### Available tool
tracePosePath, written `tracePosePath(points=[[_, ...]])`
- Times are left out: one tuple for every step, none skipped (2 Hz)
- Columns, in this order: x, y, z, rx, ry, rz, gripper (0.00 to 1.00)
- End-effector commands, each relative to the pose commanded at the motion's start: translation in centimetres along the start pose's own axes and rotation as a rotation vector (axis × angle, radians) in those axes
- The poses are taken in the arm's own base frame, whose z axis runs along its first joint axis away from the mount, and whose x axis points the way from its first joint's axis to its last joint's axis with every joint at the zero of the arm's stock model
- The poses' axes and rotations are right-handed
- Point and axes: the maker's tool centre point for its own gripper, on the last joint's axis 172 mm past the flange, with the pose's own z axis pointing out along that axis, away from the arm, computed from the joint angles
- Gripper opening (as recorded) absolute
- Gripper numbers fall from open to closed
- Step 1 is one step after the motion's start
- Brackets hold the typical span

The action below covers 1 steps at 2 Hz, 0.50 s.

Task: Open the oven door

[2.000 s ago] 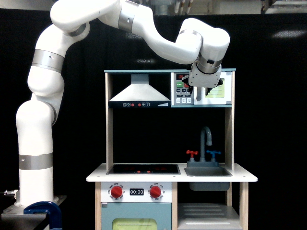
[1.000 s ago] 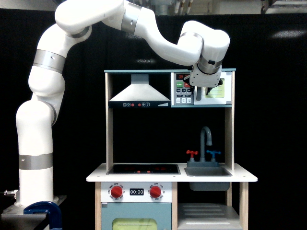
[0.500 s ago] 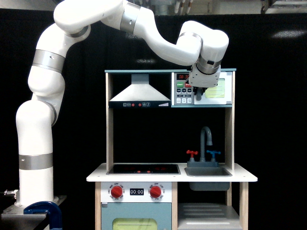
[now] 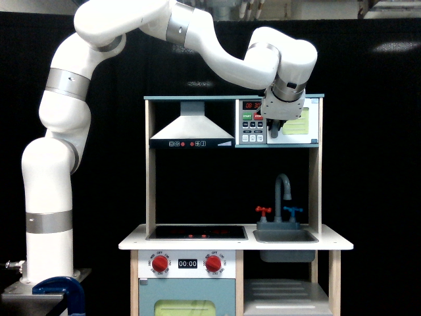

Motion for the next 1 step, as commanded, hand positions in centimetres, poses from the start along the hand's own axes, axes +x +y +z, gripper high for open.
tracePosePath(points=[[-1.89, 1.99, -3.27, 0.0, 0.0, 0.0, 0.0]])
